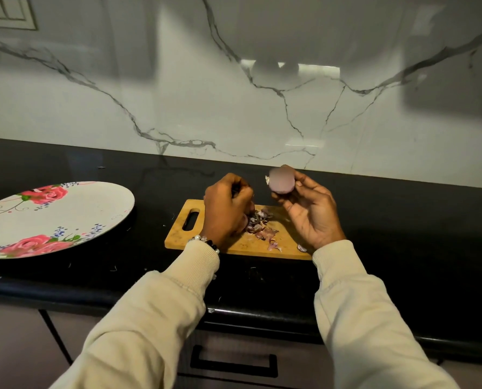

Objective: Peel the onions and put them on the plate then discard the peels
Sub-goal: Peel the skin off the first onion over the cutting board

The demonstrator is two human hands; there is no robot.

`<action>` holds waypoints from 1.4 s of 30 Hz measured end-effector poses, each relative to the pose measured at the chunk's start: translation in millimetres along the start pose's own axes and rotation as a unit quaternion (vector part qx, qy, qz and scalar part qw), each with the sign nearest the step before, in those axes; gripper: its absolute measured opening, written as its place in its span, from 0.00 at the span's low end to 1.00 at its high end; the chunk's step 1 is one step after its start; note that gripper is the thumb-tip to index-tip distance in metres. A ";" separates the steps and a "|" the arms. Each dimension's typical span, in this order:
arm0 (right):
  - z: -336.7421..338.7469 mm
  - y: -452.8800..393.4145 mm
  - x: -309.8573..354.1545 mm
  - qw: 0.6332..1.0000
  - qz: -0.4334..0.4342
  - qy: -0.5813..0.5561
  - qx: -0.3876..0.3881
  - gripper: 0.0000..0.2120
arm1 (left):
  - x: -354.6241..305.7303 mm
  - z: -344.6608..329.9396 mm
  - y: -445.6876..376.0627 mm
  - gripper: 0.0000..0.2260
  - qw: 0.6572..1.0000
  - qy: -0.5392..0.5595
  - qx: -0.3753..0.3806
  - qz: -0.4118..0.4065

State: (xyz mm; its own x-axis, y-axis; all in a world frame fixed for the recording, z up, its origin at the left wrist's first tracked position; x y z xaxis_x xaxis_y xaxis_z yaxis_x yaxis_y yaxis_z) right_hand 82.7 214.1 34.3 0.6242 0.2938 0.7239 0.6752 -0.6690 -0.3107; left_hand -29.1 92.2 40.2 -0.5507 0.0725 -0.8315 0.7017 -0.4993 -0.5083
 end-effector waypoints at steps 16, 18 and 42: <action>-4.6 2.8 -4.0 0.999 -0.017 0.030 0.026 0.16 | 9.4 -7.1 -2.8 0.07 0.994 0.088 0.042 0.050; -4.6 2.9 -1.9 1.000 -0.015 -0.003 0.026 0.16 | 12.6 -7.8 -3.8 0.05 0.994 0.087 0.036 0.060; -5.3 6.2 -4.2 0.996 -0.049 0.073 0.003 0.17 | 4.9 -5.4 -3.9 0.04 0.995 0.088 0.043 -0.007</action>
State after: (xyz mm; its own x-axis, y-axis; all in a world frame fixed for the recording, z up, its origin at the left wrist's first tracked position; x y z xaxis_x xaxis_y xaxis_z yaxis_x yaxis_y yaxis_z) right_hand 82.3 205.1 32.6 0.4914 0.2548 0.8328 0.7326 -0.6381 -0.2370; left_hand -32.1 99.2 36.9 -0.4667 0.2257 -0.8552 0.6499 -0.5683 -0.5046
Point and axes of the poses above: each hand's wrist, its own y-axis away from the middle knuckle, its own z-axis out of the back of the hand, x = y × z, the point moved 5 cm from there along -y, towards the middle knuckle, and after that the axes turned 2 degrees about z, right-handed, at the moved point
